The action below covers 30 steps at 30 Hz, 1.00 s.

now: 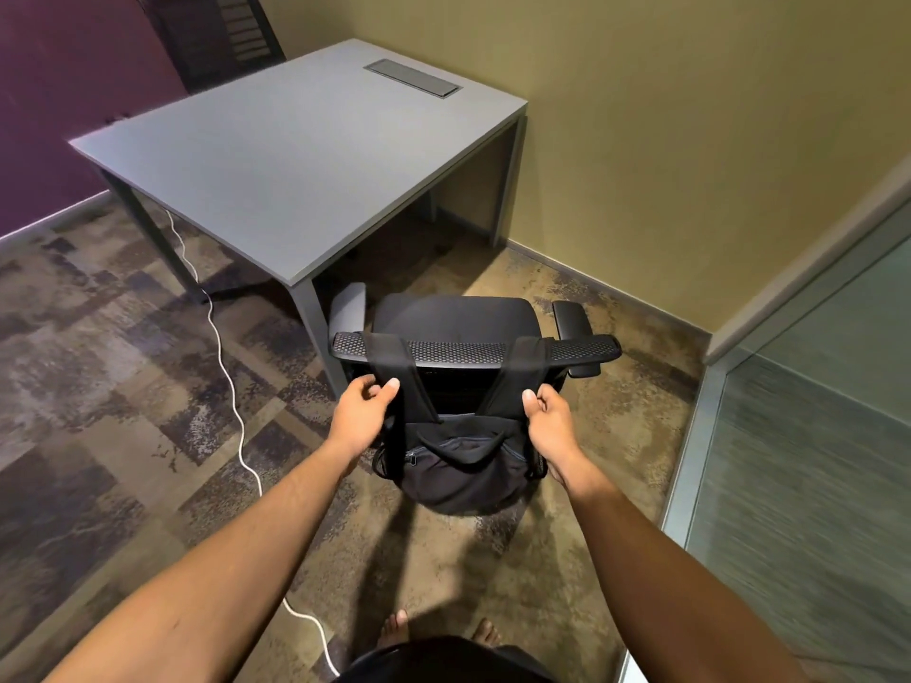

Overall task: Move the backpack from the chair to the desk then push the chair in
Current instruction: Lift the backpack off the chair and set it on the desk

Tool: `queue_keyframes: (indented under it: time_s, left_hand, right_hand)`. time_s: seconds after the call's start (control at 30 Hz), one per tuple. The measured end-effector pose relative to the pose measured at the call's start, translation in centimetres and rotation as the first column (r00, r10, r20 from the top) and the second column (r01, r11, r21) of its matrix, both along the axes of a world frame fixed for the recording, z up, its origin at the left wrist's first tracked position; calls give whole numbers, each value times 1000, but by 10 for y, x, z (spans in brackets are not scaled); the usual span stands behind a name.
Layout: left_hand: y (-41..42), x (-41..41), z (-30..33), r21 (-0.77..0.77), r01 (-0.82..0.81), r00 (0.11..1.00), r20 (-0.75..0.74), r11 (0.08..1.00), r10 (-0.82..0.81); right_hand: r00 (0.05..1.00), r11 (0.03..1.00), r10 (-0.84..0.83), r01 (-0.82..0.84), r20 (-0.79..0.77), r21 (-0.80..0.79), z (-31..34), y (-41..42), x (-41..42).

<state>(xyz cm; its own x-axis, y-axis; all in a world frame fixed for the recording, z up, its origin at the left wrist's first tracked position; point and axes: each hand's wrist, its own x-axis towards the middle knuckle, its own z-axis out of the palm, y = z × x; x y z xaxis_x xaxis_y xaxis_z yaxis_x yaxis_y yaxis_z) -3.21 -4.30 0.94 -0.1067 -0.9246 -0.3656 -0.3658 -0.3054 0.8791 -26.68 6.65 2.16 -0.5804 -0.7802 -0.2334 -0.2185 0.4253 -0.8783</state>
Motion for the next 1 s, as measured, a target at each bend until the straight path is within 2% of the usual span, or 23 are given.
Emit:
queue_keyframes:
  time_s: [0.13, 0.37, 0.43, 0.67, 0.87, 1.0]
  left_hand:
    - [-12, 4, 1, -68, -11, 998, -59, 998, 7]
    - [-19, 10, 2, -40, -66, 981, -186, 997, 58]
    - [-22, 17, 9, -48, -82, 971, -230, 995, 69]
    - [-24, 30, 5, -63, -324, 913, -281, 944, 295]
    - [3, 34, -4, -186, -421, 899, -218, 888, 380]
    - [23, 33, -13, -67, -377, 889, -307, 924, 340]
  right_hand:
    - [999, 999, -24, 25, 34, -41, 1, 3, 17]
    - [997, 992, -68, 71, 29, -106, 5, 8, 21]
    - [988, 978, -151, 153, 22, -140, 15, 13, 33]
    - [971, 951, -227, 236, 68, -197, 27, 5, 33]
    - [968, 940, -236, 249, 82, -235, 37, -3, 33]
    - [968, 933, -246, 251, 55, -256, 43, 3, 33]
